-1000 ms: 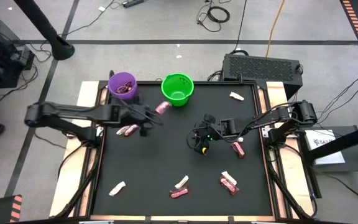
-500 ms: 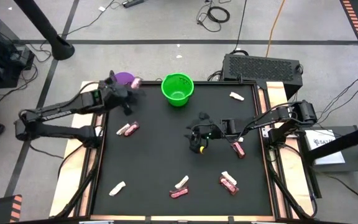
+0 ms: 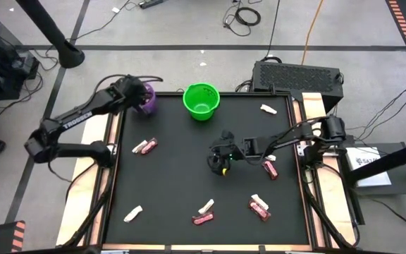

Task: Sort candy by brand, put in halloween buckets
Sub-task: Put the brown chocolate bar into the purple bucket

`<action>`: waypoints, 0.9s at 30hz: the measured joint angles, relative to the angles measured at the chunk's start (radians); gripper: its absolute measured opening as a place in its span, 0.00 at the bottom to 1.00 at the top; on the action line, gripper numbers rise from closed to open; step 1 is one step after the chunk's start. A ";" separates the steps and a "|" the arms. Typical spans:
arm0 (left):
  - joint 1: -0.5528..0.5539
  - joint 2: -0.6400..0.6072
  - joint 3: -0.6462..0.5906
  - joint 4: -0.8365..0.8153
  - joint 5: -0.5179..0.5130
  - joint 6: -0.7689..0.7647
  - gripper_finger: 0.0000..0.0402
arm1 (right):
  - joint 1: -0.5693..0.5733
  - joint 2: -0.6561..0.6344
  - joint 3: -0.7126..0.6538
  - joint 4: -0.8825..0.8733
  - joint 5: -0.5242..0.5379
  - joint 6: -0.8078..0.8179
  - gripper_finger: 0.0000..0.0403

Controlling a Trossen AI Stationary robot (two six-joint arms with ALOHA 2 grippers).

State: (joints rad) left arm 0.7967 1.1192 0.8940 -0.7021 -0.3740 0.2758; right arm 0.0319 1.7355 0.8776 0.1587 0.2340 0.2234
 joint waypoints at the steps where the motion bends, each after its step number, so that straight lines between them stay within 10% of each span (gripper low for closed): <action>1: 0.005 0.008 0.000 -0.002 0.000 -0.003 0.01 | 0.000 0.001 0.000 0.001 0.000 0.000 0.48; 20: 0.008 0.050 0.000 -0.122 -0.188 0.017 0.29 | 0.002 -0.024 0.000 0.003 0.000 0.007 0.48; 27: -0.009 0.049 0.005 -0.211 -0.083 -0.128 0.34 | 0.002 -0.024 0.000 0.006 -0.009 0.054 0.48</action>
State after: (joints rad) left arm 0.7872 1.1687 0.8988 -0.9128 -0.4574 0.1480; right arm 0.0334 1.7111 0.8780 0.1650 0.2253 0.2774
